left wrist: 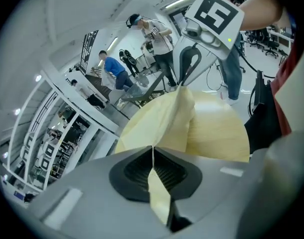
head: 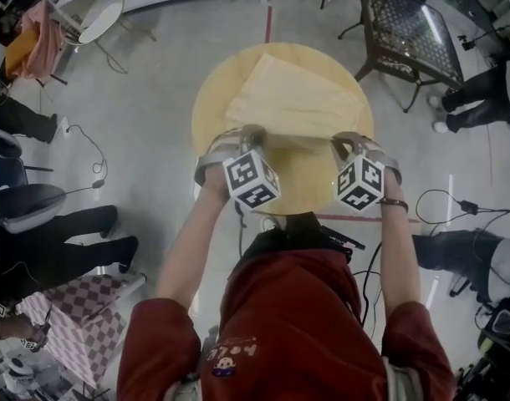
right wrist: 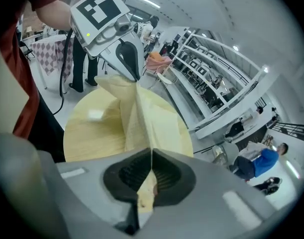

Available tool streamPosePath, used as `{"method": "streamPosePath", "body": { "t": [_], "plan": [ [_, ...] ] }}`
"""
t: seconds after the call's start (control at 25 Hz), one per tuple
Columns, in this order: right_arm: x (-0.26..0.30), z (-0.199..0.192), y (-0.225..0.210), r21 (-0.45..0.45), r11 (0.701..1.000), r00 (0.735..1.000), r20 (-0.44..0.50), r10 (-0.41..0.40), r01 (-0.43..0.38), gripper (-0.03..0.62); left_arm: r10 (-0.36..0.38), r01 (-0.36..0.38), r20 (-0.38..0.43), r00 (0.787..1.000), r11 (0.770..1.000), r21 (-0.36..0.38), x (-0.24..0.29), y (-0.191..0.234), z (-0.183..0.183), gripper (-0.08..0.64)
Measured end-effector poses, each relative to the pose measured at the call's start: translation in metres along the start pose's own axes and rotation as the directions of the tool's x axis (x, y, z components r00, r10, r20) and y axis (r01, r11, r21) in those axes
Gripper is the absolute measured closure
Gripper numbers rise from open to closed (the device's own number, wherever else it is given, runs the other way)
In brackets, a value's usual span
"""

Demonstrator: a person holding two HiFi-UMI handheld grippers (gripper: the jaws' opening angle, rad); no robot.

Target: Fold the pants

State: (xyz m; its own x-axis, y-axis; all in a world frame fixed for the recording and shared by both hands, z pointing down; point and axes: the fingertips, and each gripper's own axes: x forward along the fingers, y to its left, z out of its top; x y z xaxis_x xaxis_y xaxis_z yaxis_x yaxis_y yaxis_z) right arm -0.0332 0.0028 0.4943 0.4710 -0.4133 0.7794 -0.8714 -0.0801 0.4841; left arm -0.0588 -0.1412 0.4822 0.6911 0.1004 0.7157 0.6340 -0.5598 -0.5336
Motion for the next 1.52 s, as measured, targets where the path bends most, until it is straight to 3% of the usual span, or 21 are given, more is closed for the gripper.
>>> {"method": "streamPosePath", "body": {
  "t": [0.28,0.68,1.2,1.52],
  "plan": [
    [0.011,0.004,-0.039,0.013,0.999,1.000,0.000,-0.030,0.030,0.586,0.035,-0.036,0.017,0.999,0.999,0.023,0.024,0.044,0.019,0.543],
    [0.056,-0.007,-0.101,0.037,0.999,1.000,-0.002,-0.008,0.008,0.586,0.049,-0.048,-0.004,0.999,0.996,0.080,0.092,0.098,0.044,0.542],
    [0.138,-0.047,-0.148,0.095,0.991,0.994,-0.047,0.101,-0.096,0.586,-0.063,0.072,-0.061,0.996,0.983,0.172,0.209,0.127,0.057,0.541],
    [0.193,-0.070,-0.158,0.123,0.977,0.981,-0.061,0.184,-0.175,0.586,-0.140,0.174,-0.154,0.978,0.954,0.242,0.279,0.127,0.045,0.541]
  ]
}}
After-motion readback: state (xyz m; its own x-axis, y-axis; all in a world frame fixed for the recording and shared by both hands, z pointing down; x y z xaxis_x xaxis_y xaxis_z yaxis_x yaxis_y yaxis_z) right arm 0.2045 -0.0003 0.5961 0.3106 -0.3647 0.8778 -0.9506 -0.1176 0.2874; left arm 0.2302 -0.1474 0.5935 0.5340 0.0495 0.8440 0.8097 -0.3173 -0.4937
